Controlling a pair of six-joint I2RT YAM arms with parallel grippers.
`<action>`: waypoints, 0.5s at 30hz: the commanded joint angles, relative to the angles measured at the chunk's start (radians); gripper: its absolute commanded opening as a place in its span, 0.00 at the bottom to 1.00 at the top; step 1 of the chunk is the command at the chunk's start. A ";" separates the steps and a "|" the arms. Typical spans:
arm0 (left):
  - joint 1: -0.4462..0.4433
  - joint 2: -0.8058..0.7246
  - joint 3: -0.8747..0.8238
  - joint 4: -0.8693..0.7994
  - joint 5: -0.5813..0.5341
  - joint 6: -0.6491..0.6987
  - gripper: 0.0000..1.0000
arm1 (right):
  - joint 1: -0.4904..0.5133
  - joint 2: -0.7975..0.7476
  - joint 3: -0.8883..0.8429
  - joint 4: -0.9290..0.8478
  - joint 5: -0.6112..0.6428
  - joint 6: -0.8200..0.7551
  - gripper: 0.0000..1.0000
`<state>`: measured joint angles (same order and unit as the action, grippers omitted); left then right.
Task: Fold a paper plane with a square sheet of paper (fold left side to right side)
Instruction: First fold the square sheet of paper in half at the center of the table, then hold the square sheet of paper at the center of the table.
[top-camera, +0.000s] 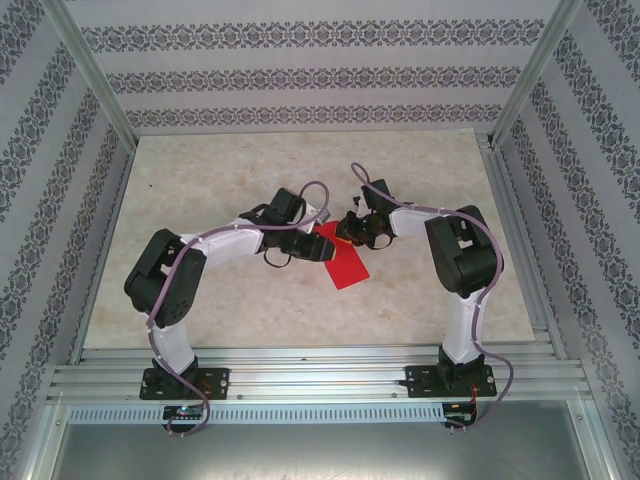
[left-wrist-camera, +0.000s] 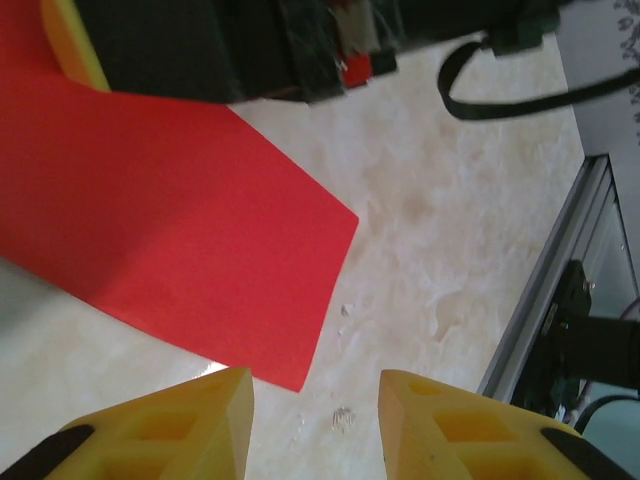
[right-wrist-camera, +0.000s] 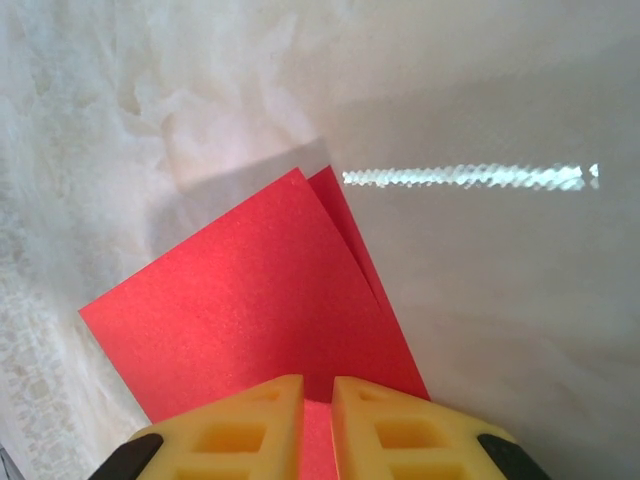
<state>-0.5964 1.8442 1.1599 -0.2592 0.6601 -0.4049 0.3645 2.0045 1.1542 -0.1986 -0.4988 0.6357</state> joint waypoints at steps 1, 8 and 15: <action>-0.004 0.066 0.055 0.089 -0.028 -0.112 0.36 | -0.011 0.036 -0.053 -0.030 0.087 0.007 0.17; -0.011 0.156 0.070 0.099 -0.021 -0.134 0.35 | -0.012 0.036 -0.052 -0.015 0.071 0.013 0.18; -0.026 0.212 0.067 0.082 -0.042 -0.118 0.35 | -0.012 0.019 -0.055 0.009 0.054 0.021 0.18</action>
<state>-0.6098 2.0323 1.2102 -0.1940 0.6388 -0.5194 0.3637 1.9995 1.1400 -0.1711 -0.5056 0.6537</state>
